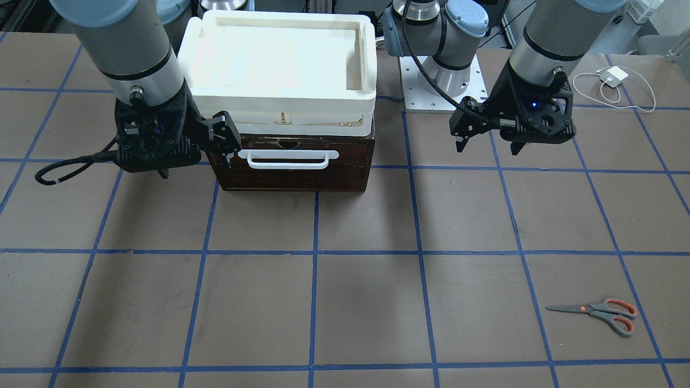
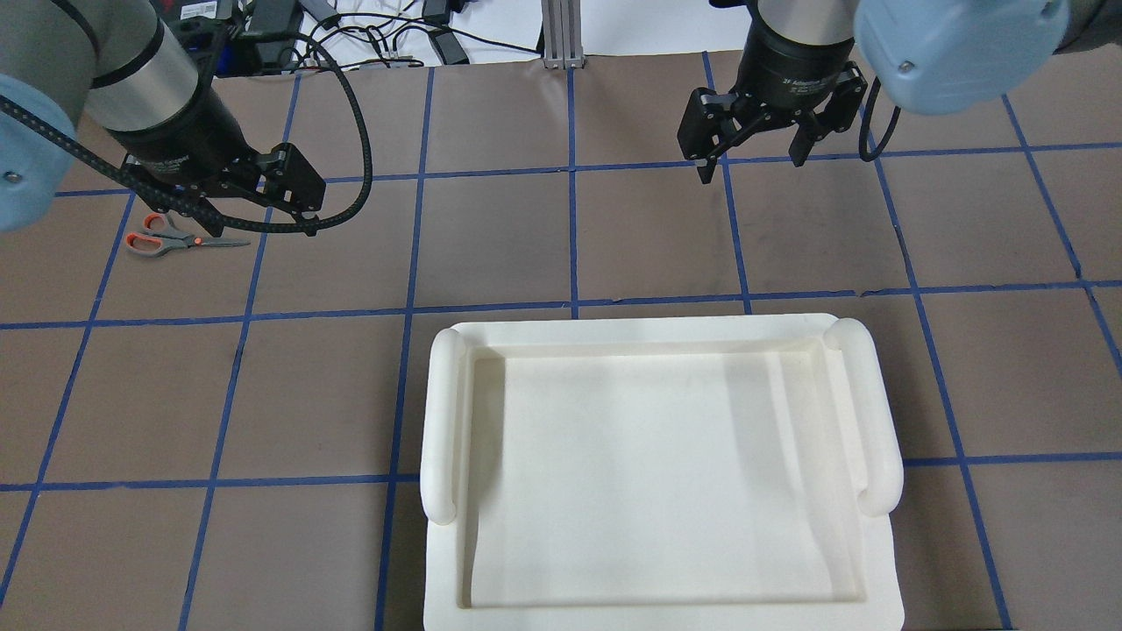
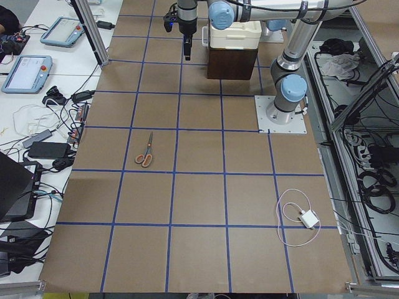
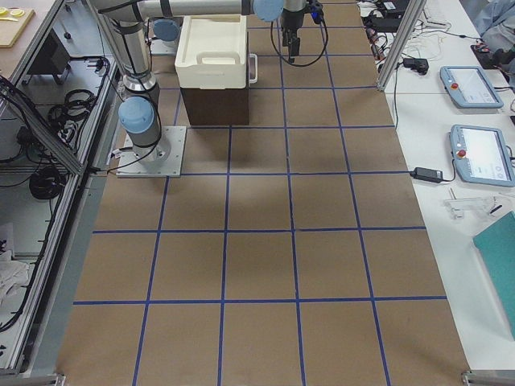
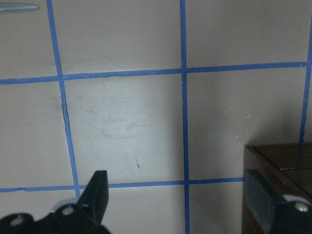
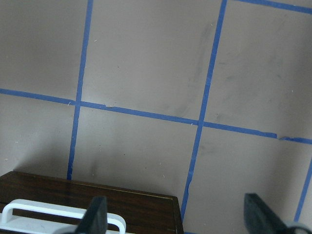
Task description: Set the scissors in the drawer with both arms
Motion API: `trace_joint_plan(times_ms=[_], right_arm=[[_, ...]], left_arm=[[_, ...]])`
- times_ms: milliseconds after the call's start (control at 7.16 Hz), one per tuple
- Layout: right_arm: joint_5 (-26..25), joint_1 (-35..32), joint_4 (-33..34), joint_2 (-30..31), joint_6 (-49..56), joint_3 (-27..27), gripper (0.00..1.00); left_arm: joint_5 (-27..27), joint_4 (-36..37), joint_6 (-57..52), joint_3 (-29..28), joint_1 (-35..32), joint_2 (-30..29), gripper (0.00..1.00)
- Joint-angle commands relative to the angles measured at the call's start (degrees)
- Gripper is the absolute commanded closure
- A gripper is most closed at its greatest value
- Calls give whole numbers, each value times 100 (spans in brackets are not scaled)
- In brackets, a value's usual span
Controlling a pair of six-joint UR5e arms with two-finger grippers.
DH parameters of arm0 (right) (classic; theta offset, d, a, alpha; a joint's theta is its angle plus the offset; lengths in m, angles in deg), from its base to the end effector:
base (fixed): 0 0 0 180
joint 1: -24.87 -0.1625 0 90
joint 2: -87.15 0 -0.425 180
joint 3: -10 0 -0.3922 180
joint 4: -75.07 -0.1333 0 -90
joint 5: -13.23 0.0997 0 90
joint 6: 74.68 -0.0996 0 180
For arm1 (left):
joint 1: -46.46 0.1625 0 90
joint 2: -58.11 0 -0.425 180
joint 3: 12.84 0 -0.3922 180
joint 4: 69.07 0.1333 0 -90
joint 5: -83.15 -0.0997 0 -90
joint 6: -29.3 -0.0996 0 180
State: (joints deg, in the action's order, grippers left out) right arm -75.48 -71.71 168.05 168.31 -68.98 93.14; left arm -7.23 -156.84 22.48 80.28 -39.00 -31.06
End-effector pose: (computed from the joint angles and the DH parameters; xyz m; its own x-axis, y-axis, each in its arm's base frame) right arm 0.1987 -0.5395 0.4711 -0.9768 -0.2130 -0.0207 -0.2126 0.9769 -0.0196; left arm -0.0938 -0.4943 0.4721 -0.9992 0.0398 -0.0065 0.0398 0.9992 0.0018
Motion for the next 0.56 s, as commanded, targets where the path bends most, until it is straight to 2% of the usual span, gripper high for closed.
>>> trace_joint_plan(times_ms=[0, 279, 419], right_arm=[[29, -317, 220, -283, 1102, 9, 0], [116, -641, 247, -407, 2010, 36, 0], [143, -739, 169, -503, 2206, 44, 0]], left_arm=[[-154, 15, -92, -5, 90, -56, 0], [-85, 15, -501, -5, 642, -109, 0], [-172, 15, -1332, -13, 845, -135, 0]])
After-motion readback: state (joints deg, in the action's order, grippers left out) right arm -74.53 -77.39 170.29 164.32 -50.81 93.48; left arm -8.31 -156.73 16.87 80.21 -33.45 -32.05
